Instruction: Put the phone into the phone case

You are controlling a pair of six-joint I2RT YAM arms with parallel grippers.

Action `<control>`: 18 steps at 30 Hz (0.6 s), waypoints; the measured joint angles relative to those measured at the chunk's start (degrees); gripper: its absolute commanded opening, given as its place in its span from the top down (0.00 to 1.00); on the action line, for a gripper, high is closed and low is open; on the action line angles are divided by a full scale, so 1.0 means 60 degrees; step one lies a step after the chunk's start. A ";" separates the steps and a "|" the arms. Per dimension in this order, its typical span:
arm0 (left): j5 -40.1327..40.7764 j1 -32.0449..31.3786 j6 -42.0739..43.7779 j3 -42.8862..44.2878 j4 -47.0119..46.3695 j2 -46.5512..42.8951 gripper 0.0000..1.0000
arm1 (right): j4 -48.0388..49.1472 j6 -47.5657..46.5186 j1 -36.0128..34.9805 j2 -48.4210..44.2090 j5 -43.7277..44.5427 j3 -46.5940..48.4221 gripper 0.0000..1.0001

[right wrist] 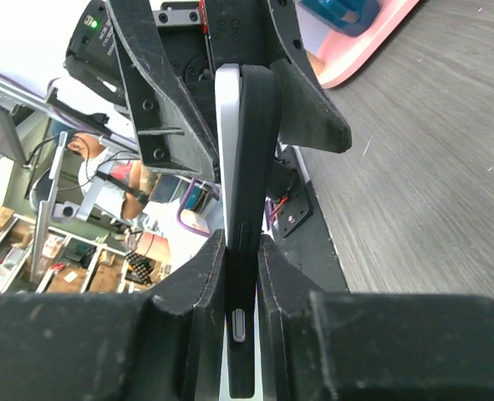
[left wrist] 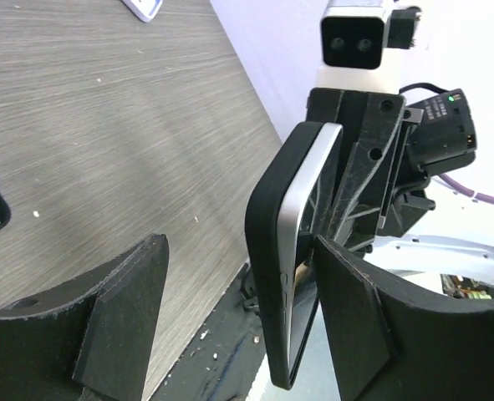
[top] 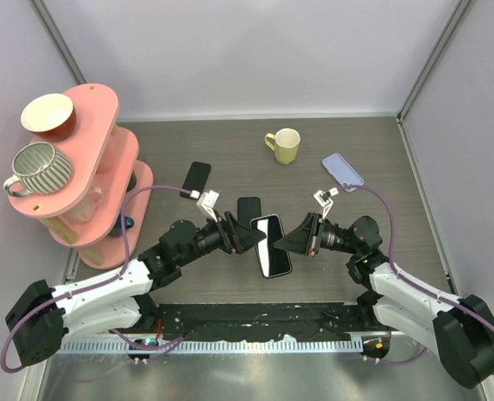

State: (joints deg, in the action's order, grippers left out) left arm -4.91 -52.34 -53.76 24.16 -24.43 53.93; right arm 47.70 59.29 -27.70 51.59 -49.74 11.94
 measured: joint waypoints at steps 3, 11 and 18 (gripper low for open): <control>-0.0284 0.0044 -0.0168 0.0000 -0.0437 0.0229 0.39 | 0.0743 0.0415 -0.0004 0.0310 -0.0200 -0.0189 0.96; -0.0586 0.0117 -0.0831 -0.0182 -0.1545 0.0306 0.82 | 0.1548 0.0863 -0.0051 0.0659 -0.0597 -0.0423 0.91; -0.1027 0.0120 -0.0892 -0.0284 -0.1872 0.0117 1.00 | 0.1756 0.0969 -0.0062 0.0608 -0.0765 -0.0423 0.64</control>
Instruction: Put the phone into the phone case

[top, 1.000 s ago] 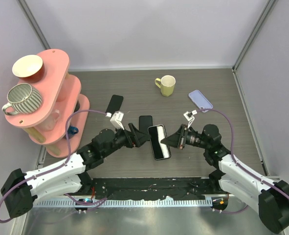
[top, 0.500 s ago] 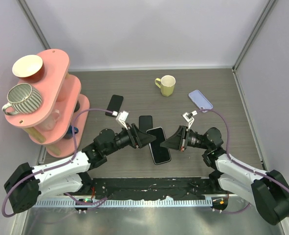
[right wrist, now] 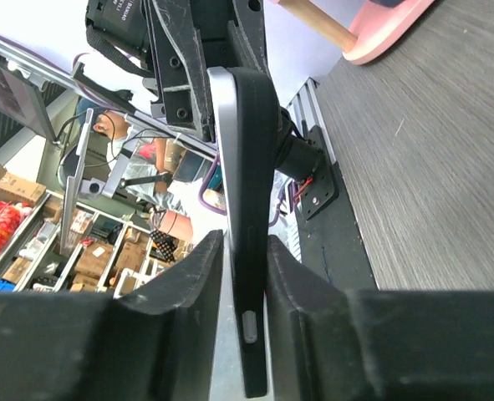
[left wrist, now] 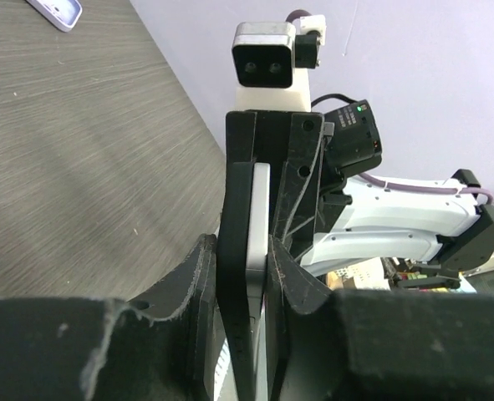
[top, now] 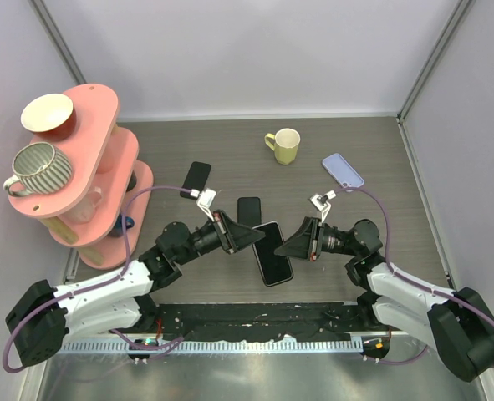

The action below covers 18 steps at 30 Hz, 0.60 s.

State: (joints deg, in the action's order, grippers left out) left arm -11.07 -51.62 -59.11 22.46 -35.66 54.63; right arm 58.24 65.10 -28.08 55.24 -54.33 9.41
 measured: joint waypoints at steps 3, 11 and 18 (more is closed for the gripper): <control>-0.0091 0.0000 0.0182 -0.0029 0.0029 0.0000 1.00 | -0.0098 -0.0018 0.0000 -0.0004 0.0033 0.0004 0.53; -0.0652 0.0022 0.0681 -0.0069 -0.0040 0.0182 1.00 | -0.0233 -0.0011 0.0000 0.0200 0.0047 0.0419 0.60; -0.1275 0.0138 0.0758 -0.0033 -0.0437 0.0554 1.00 | -0.0091 -0.0033 0.0018 0.0659 -0.0022 0.0594 0.88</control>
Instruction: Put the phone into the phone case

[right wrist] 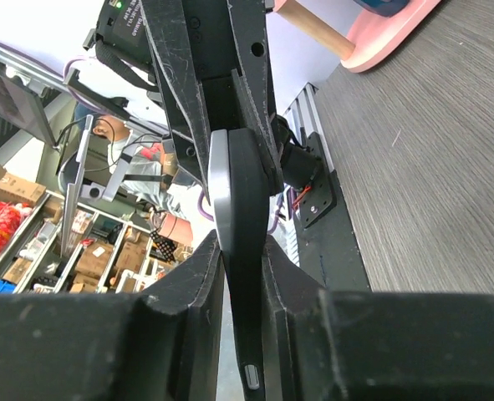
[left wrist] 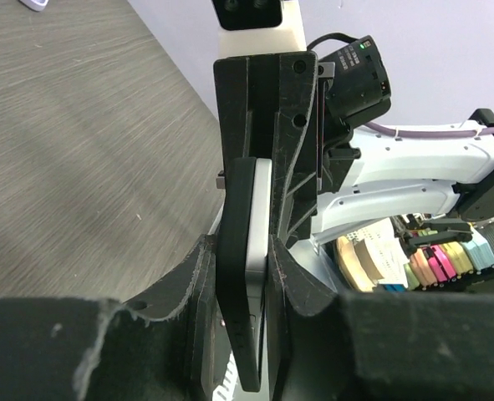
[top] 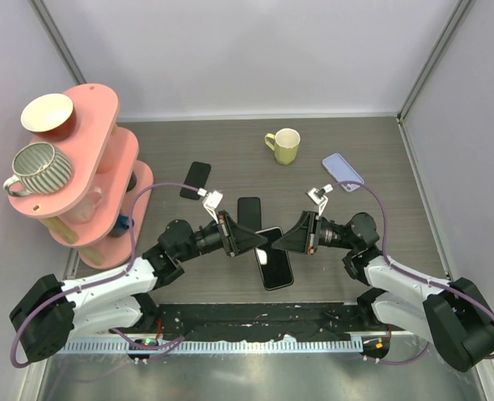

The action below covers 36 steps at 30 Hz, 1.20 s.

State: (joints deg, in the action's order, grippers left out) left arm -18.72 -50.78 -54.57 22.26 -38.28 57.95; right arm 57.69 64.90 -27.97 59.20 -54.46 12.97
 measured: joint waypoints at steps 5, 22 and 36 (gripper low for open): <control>-0.0142 0.0033 0.0058 0.0004 -0.0157 0.0029 0.75 | 0.0164 -0.0011 0.0011 0.0011 -0.0055 0.0000 0.93; -0.0284 -0.0015 -0.0211 -0.0051 -0.0055 0.0117 0.90 | -0.0346 -0.0535 -0.0025 -0.0306 -0.0051 0.0000 0.78; -0.1872 0.0058 0.0157 -0.0146 -0.1075 0.1009 1.00 | -0.1220 -0.0153 -0.0018 -0.0393 0.0248 0.0688 0.74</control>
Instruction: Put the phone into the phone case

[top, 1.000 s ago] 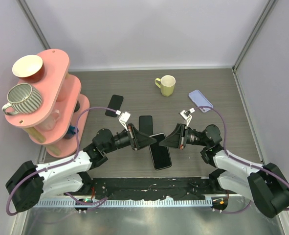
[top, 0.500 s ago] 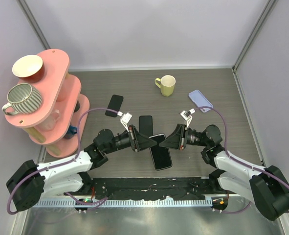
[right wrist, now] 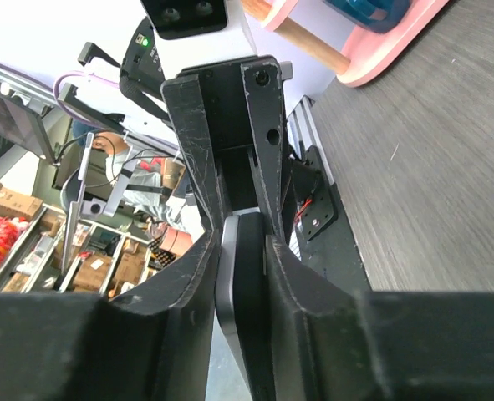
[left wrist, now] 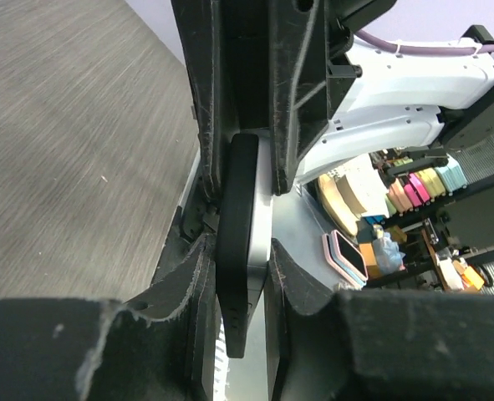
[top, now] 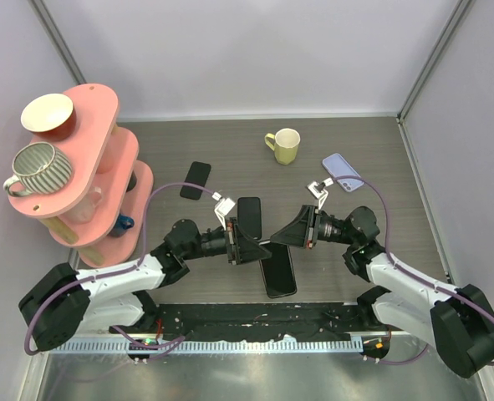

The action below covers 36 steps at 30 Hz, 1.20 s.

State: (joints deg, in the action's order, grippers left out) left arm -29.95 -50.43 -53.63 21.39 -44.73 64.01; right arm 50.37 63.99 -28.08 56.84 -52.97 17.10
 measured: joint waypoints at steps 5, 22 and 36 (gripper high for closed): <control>-0.0291 0.0025 0.0062 0.0062 -0.0073 0.0069 1.00 | -0.0171 0.0033 0.0004 -0.0040 0.0000 0.0033 0.95; -0.0277 0.0073 0.0543 0.0404 0.1009 -0.0146 1.00 | -0.2608 -0.1228 0.0007 -0.0871 -0.0091 0.0474 0.83; -0.0401 0.0084 0.0525 0.0404 0.1144 -0.0178 0.67 | -0.3279 -0.1668 -0.0004 -0.0973 -0.0142 0.0696 0.99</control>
State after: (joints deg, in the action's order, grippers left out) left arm -32.36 -49.93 -50.48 23.81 -37.87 62.94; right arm 30.70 53.98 -28.10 51.00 -53.82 21.28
